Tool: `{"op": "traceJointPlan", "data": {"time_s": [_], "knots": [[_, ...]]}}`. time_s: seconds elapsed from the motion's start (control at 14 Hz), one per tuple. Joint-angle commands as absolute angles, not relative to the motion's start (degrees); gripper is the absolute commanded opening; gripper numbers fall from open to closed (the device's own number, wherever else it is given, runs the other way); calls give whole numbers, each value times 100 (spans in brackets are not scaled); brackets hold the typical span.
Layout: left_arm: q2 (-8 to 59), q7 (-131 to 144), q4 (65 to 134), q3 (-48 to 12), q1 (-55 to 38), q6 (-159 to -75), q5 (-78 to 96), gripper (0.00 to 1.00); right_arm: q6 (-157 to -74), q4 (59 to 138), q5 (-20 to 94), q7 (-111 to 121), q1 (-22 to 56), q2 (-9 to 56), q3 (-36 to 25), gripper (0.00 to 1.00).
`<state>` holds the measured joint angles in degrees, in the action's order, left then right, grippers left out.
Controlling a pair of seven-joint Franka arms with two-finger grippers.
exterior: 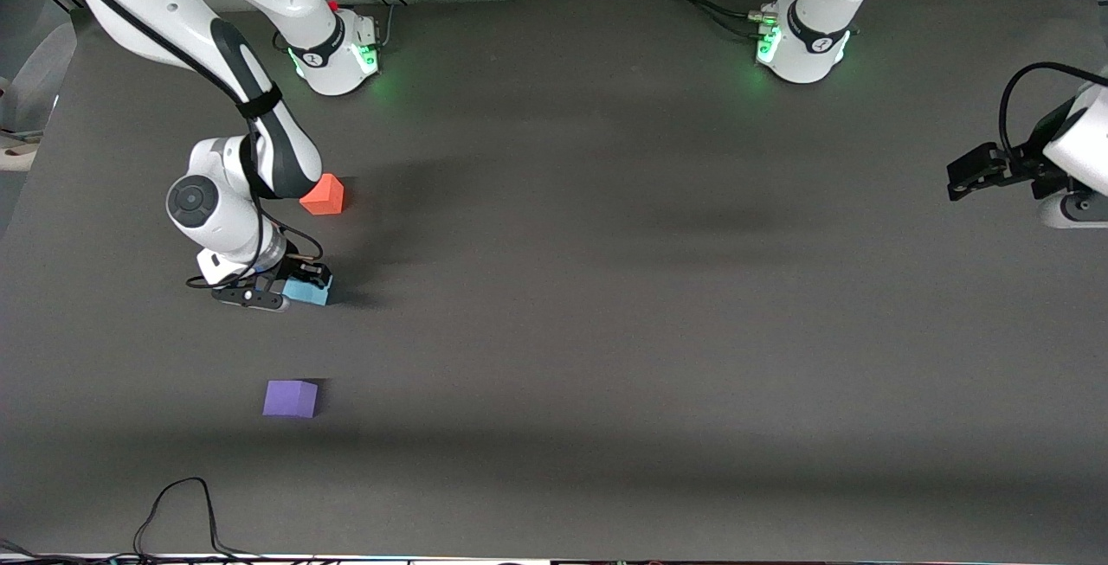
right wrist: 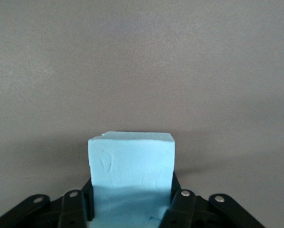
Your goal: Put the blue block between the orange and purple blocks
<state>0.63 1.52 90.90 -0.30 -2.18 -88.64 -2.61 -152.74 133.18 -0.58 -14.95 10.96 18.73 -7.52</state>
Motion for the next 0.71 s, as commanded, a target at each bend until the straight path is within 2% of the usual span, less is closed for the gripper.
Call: {"op": "traceJointPlan", "data": {"time_s": [0.0,0.07,0.14,0.36,0.64], "knots": [[-167,70,9334,53,-299,-8938,-185,100,-15469,13359,123,-1292,1221,1934,-773,23],[-150,88,9317,53,-299,-8947,-98,100,-15460,13359,114,-1275,1230,1934,-773,47],[-149,105,9316,53,-299,-8965,43,100,-15451,13351,123,-1170,1222,1934,-773,99],[-149,114,9308,61,-299,-8956,70,100,-15242,13351,123,-1134,1213,1741,-791,100],[-132,114,9308,62,-299,-8895,53,100,-13716,12975,158,-1762,1222,740,-1133,100]]}}
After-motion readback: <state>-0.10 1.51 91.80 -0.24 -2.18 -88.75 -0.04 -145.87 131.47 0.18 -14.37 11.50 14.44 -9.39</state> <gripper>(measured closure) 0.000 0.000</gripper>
